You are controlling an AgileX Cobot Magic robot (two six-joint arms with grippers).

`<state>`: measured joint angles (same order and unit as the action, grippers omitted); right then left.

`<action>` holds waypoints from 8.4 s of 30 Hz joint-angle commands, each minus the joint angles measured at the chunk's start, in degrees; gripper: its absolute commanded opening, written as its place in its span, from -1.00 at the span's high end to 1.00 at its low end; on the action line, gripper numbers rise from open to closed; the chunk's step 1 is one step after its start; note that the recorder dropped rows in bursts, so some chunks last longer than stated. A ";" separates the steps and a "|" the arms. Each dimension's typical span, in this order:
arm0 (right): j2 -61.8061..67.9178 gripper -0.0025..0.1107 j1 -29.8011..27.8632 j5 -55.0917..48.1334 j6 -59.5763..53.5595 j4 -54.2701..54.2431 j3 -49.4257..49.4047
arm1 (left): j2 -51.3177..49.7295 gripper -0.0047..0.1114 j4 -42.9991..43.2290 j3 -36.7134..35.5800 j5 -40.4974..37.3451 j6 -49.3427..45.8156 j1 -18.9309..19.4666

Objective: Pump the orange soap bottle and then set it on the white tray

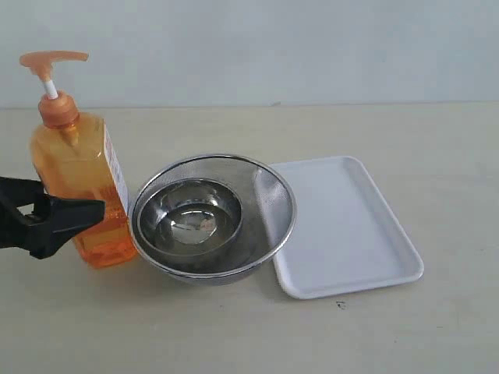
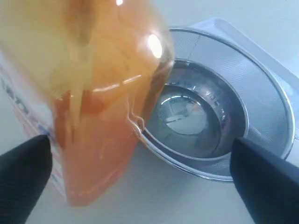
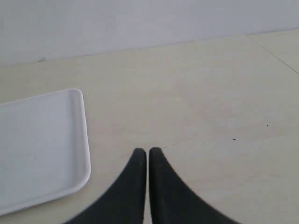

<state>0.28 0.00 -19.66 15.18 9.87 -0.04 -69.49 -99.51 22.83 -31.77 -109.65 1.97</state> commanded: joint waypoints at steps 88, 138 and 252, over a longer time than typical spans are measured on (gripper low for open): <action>-0.28 0.96 -0.16 0.49 -0.31 -0.01 0.04 | 55.12 -0.73 3.42 -11.16 20.19 20.91 4.26; -0.28 0.96 -0.16 0.49 -0.20 -0.01 0.04 | 32.39 -0.73 123.30 -22.27 57.17 151.30 3.96; -0.28 0.96 -0.16 0.49 -0.21 -0.01 0.04 | 31.50 -0.73 38.83 -10.71 24.75 68.92 -3.41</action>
<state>0.28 0.00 -19.55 15.18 9.87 -0.04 -38.23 -59.21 12.35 -8.44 -38.86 -1.11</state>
